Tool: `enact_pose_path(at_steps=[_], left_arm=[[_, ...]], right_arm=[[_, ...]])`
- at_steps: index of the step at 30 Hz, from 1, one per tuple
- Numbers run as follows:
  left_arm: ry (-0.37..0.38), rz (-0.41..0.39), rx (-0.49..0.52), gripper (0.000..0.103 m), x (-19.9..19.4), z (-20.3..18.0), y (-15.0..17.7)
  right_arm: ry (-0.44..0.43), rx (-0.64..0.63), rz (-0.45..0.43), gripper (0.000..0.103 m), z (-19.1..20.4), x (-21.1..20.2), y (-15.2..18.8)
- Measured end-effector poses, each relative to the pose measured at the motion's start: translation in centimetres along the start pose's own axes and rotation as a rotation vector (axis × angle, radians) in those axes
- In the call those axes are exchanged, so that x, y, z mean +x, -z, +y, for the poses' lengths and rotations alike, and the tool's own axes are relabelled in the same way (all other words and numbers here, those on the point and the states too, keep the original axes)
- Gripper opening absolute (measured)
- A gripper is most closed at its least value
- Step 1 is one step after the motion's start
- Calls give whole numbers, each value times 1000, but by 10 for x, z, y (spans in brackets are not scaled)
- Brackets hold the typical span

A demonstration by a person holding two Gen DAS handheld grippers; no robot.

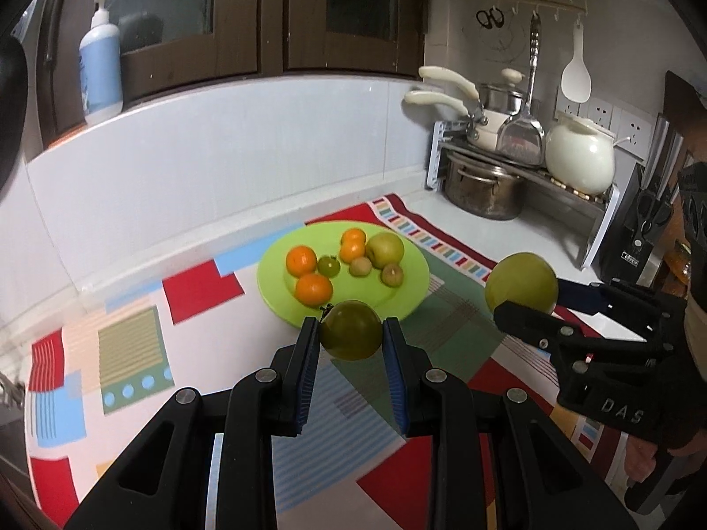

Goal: Organize fruits
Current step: 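Carry both fruits over the green plate and open both tools to release them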

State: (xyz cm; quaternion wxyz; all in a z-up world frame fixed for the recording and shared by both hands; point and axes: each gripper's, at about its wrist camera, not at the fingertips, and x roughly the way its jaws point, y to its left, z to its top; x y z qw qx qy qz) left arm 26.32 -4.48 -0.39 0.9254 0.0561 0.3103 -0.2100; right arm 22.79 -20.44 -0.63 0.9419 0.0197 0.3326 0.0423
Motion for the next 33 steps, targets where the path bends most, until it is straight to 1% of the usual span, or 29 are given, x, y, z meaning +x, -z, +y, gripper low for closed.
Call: enact_pose_path(at_steps=[8, 15, 25, 33], left_arm=[[23, -19, 30, 29, 8, 14, -20], [48, -6, 50, 29, 32, 26, -35], [59, 22, 79, 29, 81, 39, -51], [71, 57, 112, 29, 124, 41, -58]], right_arm=[[2, -3, -20, 50, 13, 11, -13], [9, -10, -20, 50, 20, 31, -26], [14, 3, 31, 50, 16, 82, -36], [9, 0, 83, 50, 9, 121, -35]])
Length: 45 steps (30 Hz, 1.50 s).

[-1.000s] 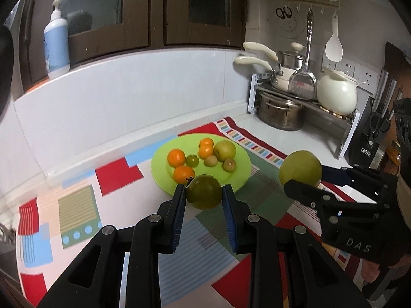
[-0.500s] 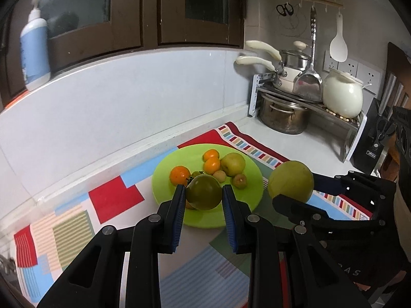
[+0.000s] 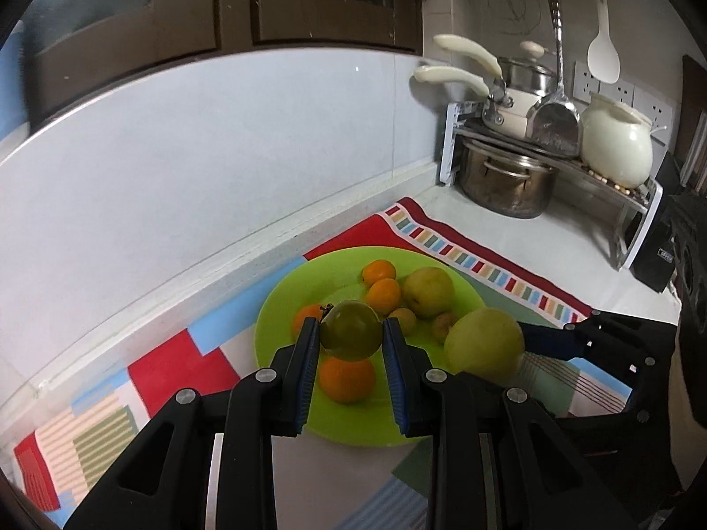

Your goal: Organize fruits

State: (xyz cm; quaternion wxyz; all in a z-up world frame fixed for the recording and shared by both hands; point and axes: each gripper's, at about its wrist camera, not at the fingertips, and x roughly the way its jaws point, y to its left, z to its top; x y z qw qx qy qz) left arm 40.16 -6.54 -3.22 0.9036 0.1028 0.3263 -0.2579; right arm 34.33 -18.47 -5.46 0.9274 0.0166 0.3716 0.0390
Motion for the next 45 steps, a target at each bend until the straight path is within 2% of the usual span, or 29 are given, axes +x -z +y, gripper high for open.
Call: enact_pose_path(at_steps=[15, 17, 18, 21, 23, 31, 45], left_arm=[[71, 82, -10, 29, 61, 4, 0], [64, 88, -9, 43, 61, 4, 0], [60, 82, -13, 45, 59, 5, 0], [40, 70, -16, 45, 50, 8, 1], [9, 72, -20, 45, 42, 10, 2], [-65, 44, -45, 50, 2, 11, 12], [-110, -46, -97, 59, -95, -11, 44]], right_arm=[[-24, 25, 76, 50, -18, 59, 5], [-27, 24, 79, 50, -18, 62, 5], [-26, 25, 81, 50, -18, 63, 5], [-18, 22, 73, 56, -17, 63, 5], [0, 15, 50, 64, -14, 57, 4], [33, 43, 20, 64, -14, 25, 10], [79, 58, -69, 64, 1, -65, 24]])
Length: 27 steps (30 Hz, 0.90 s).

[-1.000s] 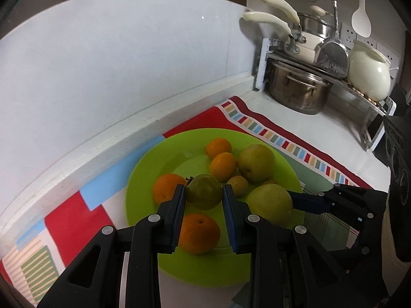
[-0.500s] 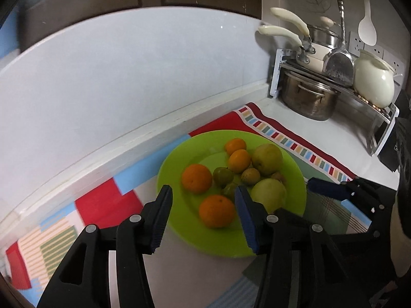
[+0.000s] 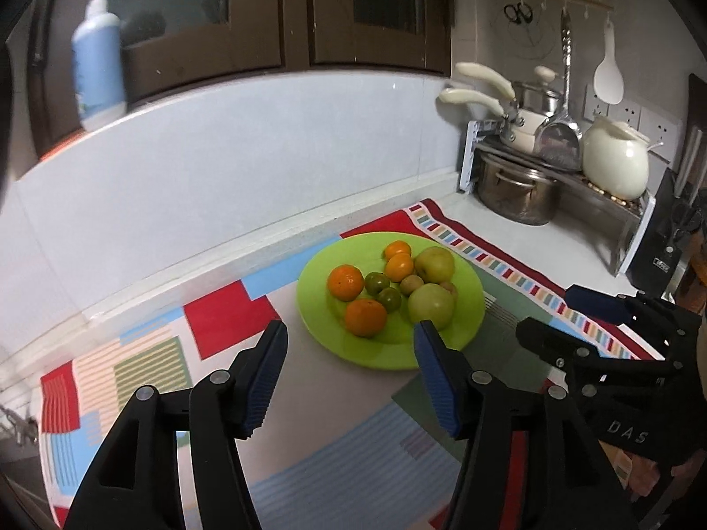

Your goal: Organize fruits

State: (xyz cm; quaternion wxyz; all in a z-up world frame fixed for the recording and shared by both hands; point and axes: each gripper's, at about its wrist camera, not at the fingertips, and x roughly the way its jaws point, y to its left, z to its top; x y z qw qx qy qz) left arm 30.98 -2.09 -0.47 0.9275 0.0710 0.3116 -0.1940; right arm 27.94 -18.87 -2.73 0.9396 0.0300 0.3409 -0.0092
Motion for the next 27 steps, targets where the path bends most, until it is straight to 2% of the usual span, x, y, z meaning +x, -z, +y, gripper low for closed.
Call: enact_pose_path(at_steps=[7, 15, 17, 27], left_arm=[[-19, -42, -19, 65, -43, -8, 15], [-76, -73, -64, 80, -98, -30, 39], [-92, -83, -70, 86, -109, -36, 46], [-145, -99, -108, 97, -164, -73, 85]], right_arm=[[17, -3, -60, 69, 4, -47, 9], [1, -10, -102, 81, 1, -98, 28], [-5, -13, -101, 83, -2, -111, 35], [-7, -43, -115, 85, -15, -168, 73]])
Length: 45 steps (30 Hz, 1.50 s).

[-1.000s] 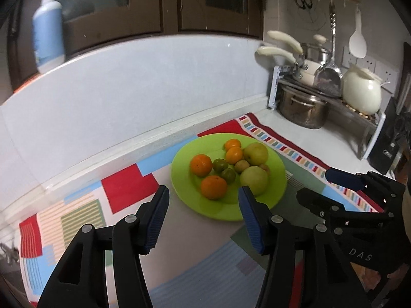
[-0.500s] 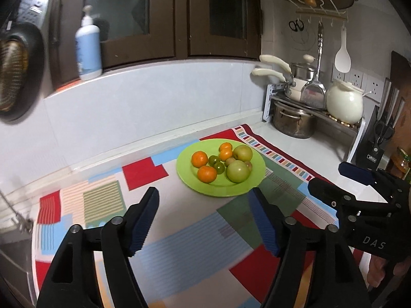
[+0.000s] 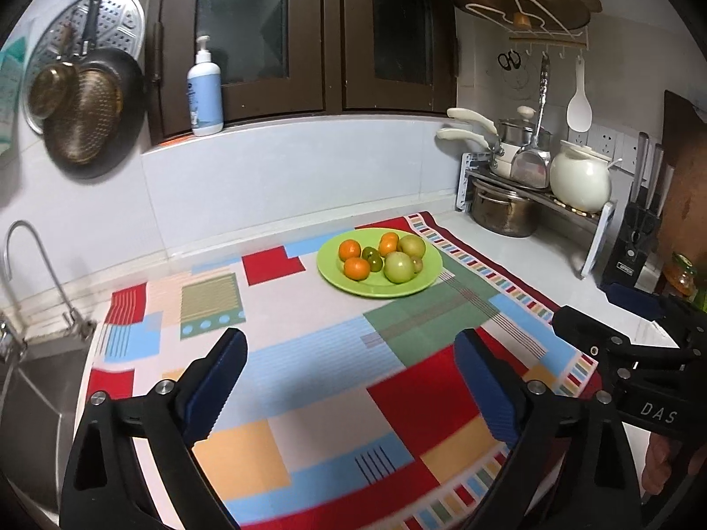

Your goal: Organize fruits

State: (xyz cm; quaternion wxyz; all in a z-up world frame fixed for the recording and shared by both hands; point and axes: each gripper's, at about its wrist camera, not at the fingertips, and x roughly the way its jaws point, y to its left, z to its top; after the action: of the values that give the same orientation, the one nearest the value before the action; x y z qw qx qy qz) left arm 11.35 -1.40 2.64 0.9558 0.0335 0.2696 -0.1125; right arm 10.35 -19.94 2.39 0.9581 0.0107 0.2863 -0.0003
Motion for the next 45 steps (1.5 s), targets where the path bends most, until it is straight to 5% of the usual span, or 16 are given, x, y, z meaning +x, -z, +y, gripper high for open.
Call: enact_pose_path(at_steps=[19, 45], left_arm=[[-52, -60, 12, 103, -82, -26, 31], [-58, -48, 9, 103, -100, -33, 43]], right_arm=[[-19, -16, -23, 89, -4, -81, 41], [-41, -29, -22, 89, -6, -99, 52]])
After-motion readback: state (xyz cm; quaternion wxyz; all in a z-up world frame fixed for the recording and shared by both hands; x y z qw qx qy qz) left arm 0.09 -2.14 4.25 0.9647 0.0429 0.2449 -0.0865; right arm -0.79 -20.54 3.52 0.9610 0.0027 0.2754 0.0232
